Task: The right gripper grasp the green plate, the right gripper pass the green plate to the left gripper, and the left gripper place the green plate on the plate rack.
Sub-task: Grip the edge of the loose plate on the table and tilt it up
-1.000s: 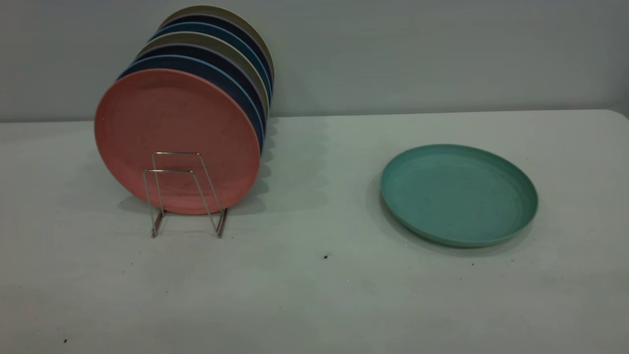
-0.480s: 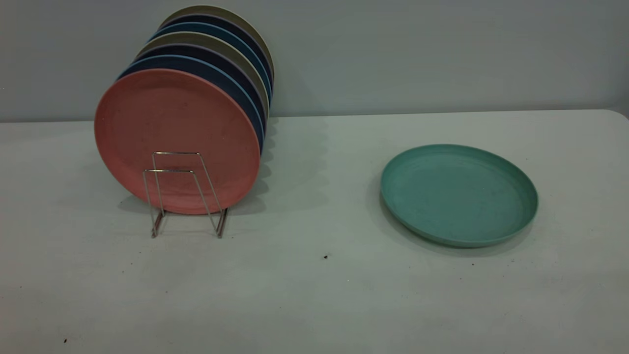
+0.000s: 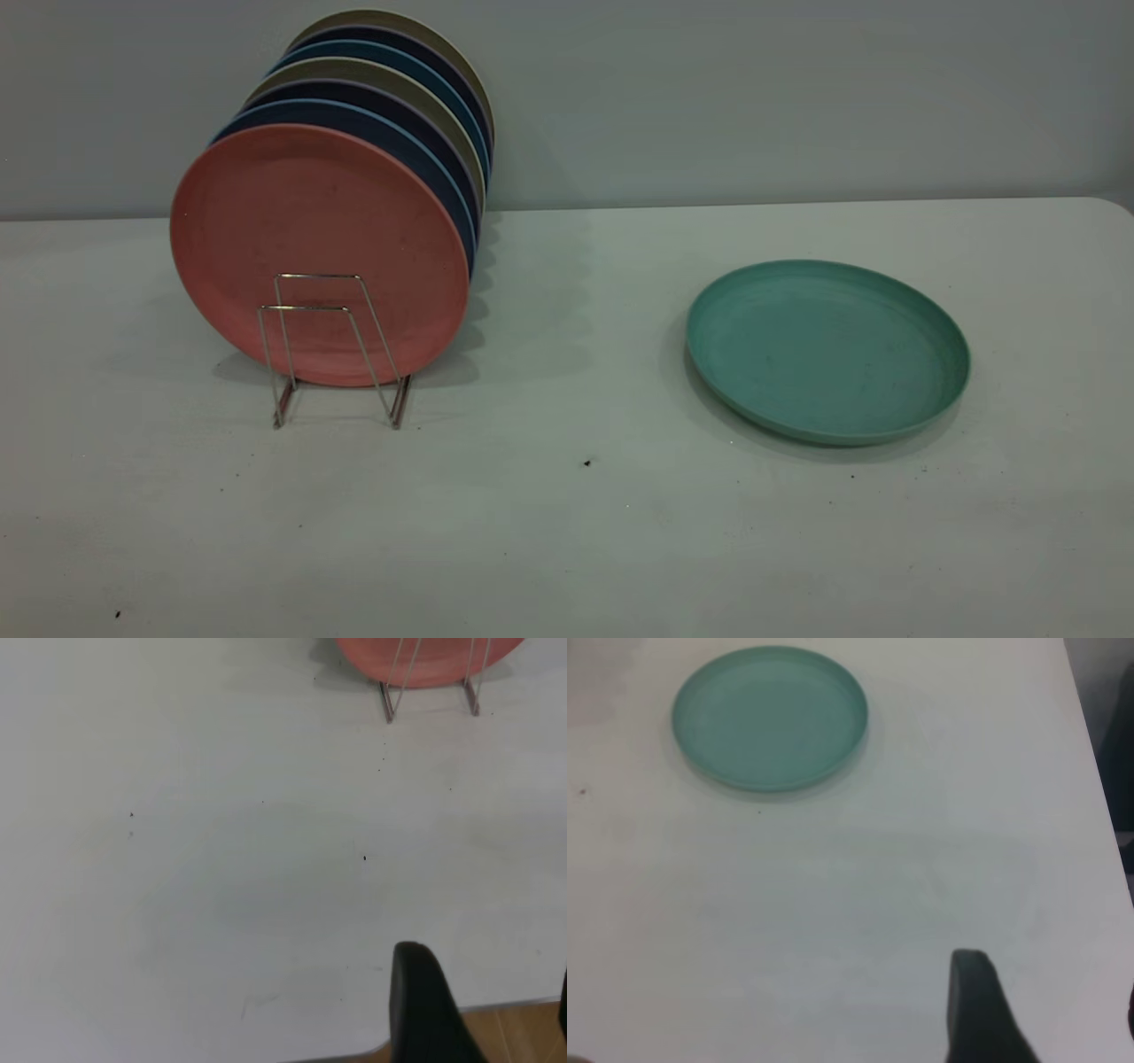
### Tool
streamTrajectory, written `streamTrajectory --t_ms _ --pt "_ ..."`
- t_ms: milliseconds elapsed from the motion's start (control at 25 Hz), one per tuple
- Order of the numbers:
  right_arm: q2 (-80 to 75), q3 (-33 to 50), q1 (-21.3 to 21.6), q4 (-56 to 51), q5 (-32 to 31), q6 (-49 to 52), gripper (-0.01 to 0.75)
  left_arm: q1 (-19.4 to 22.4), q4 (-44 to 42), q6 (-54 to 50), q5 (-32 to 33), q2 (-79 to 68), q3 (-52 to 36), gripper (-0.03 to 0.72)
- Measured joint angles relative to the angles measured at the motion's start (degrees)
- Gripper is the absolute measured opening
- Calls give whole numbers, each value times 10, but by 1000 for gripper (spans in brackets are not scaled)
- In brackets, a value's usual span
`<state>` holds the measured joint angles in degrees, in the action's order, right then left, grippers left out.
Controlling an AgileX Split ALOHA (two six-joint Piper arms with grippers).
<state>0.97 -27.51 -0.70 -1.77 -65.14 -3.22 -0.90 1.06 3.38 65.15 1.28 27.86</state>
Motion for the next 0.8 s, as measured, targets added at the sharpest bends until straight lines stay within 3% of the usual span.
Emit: streamTrajectory --t_ms 400,560,800 --pt "-24 -3 0 -27 10 1 417 0 -22 -23 -18 -20 10 409" --pt "-130 -20 0 -58 91 -27 421 0 -24 -39 -89 -136 26 464" --pt "-373 -72 0 -117 191 -91 485 0 -24 4 -213 -396 76 549"
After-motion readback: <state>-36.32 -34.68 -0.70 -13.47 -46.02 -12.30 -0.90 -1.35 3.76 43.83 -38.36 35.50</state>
